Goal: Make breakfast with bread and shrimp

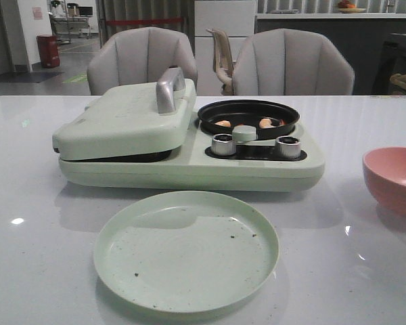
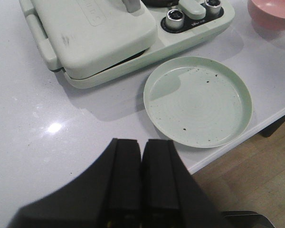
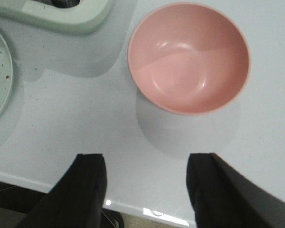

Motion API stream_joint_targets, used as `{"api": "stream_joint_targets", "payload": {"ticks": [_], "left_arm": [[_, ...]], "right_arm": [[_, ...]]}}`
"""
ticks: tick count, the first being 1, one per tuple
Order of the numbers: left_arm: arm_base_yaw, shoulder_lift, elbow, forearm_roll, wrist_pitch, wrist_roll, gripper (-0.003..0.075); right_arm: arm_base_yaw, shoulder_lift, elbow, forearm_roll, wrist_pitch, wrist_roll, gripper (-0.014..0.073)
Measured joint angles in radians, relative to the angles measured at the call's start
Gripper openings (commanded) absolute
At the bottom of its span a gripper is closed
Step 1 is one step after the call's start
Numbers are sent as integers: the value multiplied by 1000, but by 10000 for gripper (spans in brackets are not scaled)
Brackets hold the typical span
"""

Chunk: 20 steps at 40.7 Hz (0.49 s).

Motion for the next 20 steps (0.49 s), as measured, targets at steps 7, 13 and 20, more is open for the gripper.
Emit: {"api": "stream_joint_targets", "payload": {"ticks": [7,13,20], "left_arm": [[0,0,8,0,-2,0,104],[0,0,32,0,-2,0,104],[0,0,41,13,0,0,104]], "right_arm": [[0,-165,100,0,21,0,227],[0,-252,141,0,30,0,62],[0,-280,152,0,39,0,34]]}}
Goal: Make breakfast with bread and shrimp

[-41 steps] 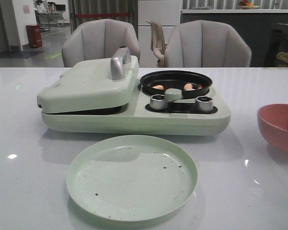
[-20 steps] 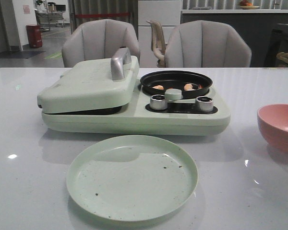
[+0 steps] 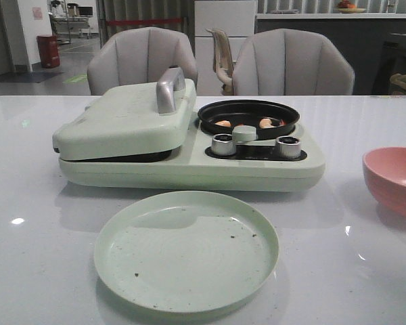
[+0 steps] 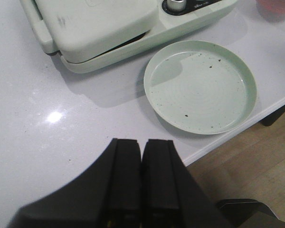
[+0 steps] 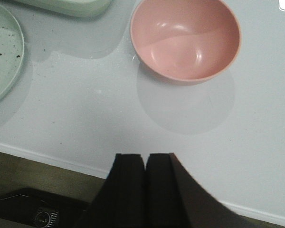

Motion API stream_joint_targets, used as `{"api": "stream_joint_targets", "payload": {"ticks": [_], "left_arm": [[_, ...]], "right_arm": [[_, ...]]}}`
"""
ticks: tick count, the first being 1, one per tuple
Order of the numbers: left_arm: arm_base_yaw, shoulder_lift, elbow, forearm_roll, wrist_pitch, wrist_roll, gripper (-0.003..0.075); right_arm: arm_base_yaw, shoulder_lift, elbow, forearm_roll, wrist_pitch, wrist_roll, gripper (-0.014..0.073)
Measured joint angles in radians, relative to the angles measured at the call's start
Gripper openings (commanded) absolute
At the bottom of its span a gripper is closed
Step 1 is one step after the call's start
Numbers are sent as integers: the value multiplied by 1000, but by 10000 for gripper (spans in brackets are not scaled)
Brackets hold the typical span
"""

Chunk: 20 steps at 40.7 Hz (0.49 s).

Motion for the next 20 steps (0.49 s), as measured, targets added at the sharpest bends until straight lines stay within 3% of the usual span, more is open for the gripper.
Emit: {"api": "stream_joint_targets", "payload": {"ticks": [9,20], "left_arm": [[13,0,0,132,0,-157,104],[21,0,0,143,12,-195,104]], "right_arm": [[0,0,0,7,0,0,34],[0,0,0,7,0,0,34]]}}
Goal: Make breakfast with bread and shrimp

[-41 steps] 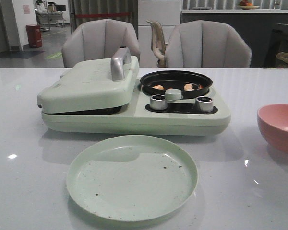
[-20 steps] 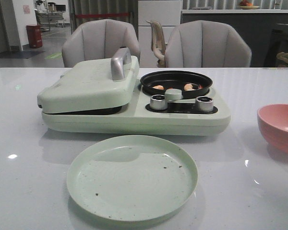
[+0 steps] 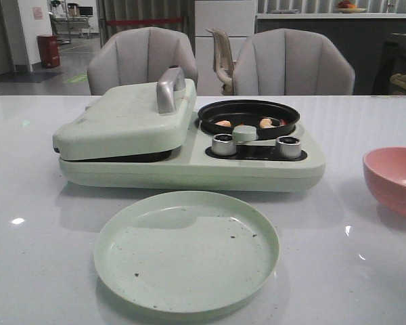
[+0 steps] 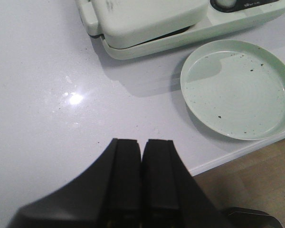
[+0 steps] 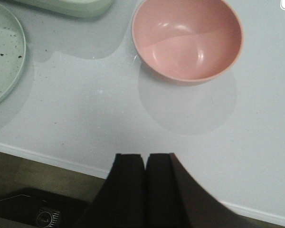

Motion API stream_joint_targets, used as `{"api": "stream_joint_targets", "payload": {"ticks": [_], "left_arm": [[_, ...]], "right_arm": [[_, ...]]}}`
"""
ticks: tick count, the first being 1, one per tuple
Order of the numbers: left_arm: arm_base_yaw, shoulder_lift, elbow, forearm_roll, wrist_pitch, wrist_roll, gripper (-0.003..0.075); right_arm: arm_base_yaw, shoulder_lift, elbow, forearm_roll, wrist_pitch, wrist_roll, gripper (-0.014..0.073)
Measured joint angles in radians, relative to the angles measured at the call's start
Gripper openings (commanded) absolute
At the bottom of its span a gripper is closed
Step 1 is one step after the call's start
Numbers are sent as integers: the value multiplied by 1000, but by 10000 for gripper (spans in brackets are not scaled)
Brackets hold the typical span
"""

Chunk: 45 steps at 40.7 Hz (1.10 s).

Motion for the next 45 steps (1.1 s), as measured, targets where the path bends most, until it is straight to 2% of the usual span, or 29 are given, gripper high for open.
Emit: {"api": "stream_joint_targets", "payload": {"ticks": [10,14,21,31,37,45], "left_arm": [[0,-2,4,34,-9,2,104],[25,-37,39,89,-92,6,104],[149,-189,196,117,-339,7,104],[257,-426,489,79,-559,7,104],[296,-546,621,13,-629,7,104],[330,-649,703,-25,-669,7,104]], "right_arm": [[0,0,0,0,0,0,34],[0,0,0,0,0,0,34],[0,0,0,2,0,0,34],[0,0,0,2,0,0,34],[0,0,0,2,0,0,34],[0,0,0,2,0,0,34]]}}
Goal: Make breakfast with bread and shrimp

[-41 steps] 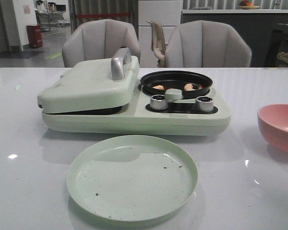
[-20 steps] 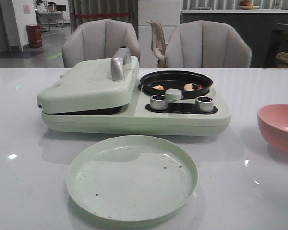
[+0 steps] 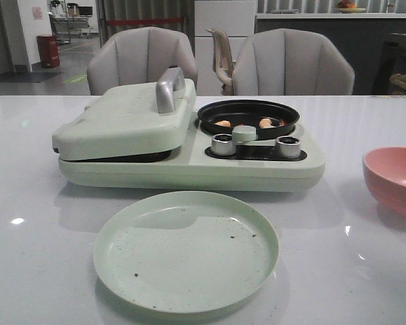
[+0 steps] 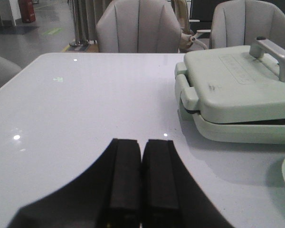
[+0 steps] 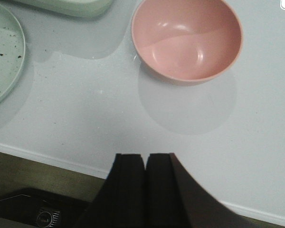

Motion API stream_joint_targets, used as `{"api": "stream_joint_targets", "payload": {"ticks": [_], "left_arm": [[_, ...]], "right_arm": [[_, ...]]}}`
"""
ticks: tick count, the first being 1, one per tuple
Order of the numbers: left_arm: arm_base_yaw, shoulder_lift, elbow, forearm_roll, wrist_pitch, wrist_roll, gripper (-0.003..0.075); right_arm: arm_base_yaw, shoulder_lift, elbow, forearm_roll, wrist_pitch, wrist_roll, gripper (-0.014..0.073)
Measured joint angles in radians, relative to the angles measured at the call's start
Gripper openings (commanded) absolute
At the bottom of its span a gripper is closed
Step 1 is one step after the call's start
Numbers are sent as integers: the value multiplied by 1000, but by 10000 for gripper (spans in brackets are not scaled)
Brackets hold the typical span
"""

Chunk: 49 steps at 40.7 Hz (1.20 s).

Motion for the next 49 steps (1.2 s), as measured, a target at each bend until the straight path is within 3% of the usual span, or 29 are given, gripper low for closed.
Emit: {"api": "stream_joint_targets", "payload": {"ticks": [10,49], "left_arm": [[14,0,2,-5,-128,0,104],[14,0,2,-6,-134,0,104]], "right_arm": [[0,0,0,0,0,-2,34],[0,-2,0,0,0,-2,34]]}}
